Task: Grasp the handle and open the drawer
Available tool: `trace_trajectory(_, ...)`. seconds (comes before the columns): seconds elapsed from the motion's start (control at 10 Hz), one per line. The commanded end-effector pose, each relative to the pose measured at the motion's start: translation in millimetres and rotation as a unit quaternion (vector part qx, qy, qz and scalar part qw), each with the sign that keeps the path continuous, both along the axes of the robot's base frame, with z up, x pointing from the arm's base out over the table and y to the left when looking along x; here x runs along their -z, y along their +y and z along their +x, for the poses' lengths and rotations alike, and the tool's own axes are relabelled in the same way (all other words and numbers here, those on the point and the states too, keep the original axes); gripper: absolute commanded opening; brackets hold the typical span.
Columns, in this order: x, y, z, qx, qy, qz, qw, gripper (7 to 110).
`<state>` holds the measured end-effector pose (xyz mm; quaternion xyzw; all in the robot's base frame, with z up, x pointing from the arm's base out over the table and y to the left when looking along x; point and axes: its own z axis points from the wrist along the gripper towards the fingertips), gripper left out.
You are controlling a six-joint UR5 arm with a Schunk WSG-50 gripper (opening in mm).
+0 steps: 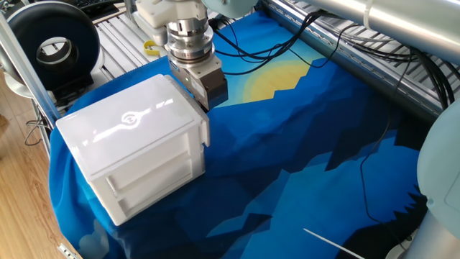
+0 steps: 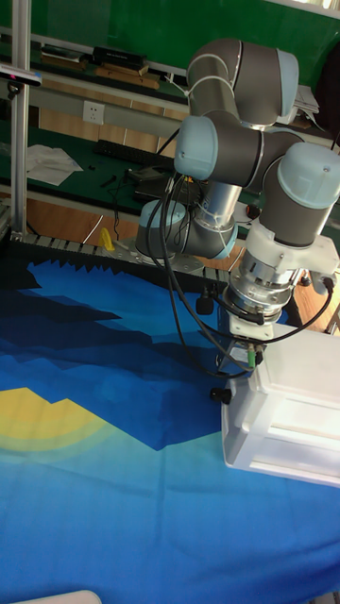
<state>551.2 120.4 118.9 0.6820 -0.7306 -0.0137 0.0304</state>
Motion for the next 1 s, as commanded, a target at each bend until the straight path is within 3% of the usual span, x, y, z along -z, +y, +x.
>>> trace_trajectory(0.0, -1.1, 4.5, 0.4, 0.003, 0.000, 0.009, 1.0000, 7)
trace_trajectory(0.9, 1.8, -1.3, 3.4, -0.001, 0.000, 0.009, 1.0000, 7)
